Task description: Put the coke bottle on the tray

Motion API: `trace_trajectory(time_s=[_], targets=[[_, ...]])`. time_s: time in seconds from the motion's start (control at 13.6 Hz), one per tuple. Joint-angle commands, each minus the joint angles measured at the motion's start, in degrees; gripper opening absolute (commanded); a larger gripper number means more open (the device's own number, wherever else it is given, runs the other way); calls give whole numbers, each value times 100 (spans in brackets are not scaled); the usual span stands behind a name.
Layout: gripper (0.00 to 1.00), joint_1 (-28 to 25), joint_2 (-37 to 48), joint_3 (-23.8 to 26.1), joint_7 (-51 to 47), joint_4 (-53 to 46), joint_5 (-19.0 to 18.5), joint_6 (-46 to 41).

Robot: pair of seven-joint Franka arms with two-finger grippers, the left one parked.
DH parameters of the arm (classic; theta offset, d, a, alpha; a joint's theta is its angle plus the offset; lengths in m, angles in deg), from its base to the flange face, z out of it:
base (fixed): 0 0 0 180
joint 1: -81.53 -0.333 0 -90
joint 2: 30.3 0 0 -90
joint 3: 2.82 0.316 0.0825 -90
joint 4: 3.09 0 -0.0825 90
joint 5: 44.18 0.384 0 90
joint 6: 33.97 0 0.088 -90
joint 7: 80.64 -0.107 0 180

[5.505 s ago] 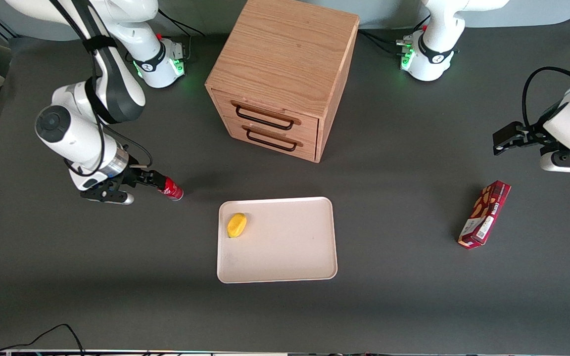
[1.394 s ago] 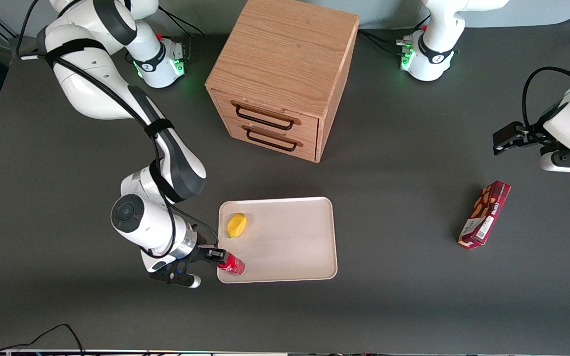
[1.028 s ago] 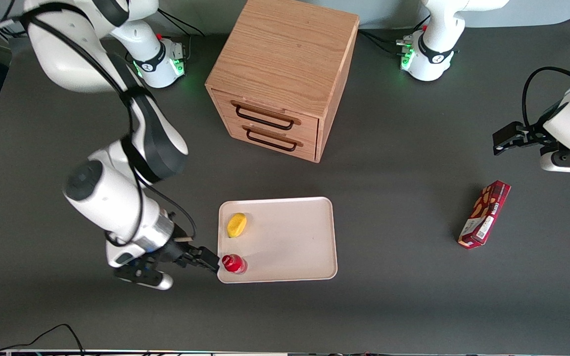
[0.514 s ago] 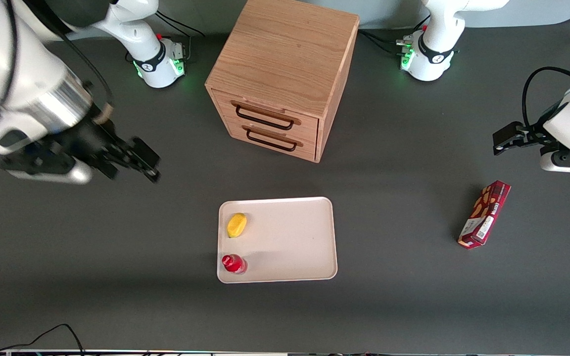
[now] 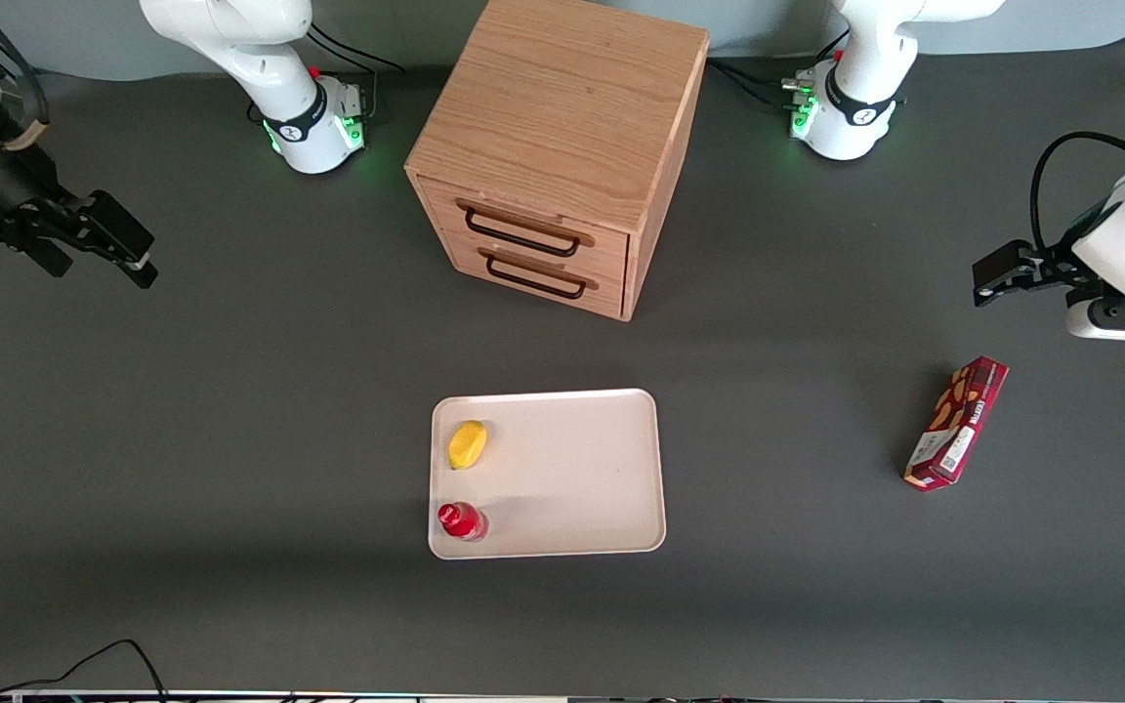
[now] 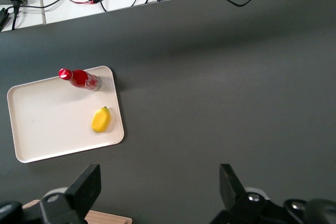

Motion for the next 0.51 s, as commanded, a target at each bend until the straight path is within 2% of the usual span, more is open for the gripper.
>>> trace_trajectory(time_s=[0.0,0.22,0.37,0.44], targets=[[100,173,860,-12,170,1279,343,520],[100,287,729,-21,949,1069,362,406],[100,402,212,-12,1617,368,318,-259],[100,419,96,-12,1603,208,309,-315]])
